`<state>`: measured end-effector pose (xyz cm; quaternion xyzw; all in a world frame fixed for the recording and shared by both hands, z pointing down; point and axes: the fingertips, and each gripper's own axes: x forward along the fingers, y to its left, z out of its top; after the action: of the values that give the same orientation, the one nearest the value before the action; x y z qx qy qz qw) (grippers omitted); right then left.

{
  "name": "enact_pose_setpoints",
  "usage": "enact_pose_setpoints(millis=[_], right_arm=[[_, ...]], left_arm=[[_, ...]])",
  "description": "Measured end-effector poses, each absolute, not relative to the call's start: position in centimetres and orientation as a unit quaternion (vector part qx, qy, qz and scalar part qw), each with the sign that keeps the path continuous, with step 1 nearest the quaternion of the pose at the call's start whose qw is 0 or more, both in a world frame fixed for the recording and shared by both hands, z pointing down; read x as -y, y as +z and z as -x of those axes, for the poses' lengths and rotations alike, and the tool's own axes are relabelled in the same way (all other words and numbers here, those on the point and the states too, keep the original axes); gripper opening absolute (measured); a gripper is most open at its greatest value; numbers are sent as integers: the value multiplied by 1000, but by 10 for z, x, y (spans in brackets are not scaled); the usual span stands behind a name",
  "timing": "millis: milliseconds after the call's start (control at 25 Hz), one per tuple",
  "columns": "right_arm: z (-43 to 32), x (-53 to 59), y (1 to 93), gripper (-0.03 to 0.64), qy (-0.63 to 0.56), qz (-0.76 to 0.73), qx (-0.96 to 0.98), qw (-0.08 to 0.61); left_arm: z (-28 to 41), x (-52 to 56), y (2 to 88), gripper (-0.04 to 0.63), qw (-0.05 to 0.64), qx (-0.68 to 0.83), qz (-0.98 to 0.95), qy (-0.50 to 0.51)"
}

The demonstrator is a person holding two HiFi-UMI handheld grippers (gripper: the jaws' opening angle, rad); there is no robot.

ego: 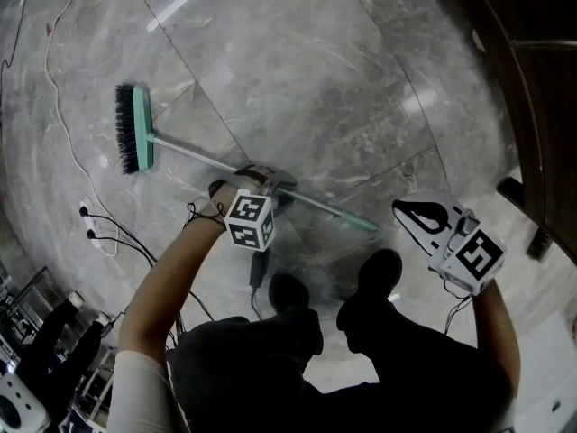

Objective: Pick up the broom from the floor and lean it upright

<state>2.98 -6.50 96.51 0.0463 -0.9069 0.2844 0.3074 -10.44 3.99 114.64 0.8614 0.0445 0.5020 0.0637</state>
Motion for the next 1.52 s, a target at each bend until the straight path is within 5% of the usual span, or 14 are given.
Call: enact_pose_setpoints(millis=[560, 1520], right_arm=[[-40, 79, 938, 0, 237, -62, 919, 308], [-99, 188, 745, 0, 122, -190, 945, 237]], left_arm=[[95, -3, 1130, 83, 48, -18, -871, 489], [55, 205, 892, 77, 82, 175, -917, 349]])
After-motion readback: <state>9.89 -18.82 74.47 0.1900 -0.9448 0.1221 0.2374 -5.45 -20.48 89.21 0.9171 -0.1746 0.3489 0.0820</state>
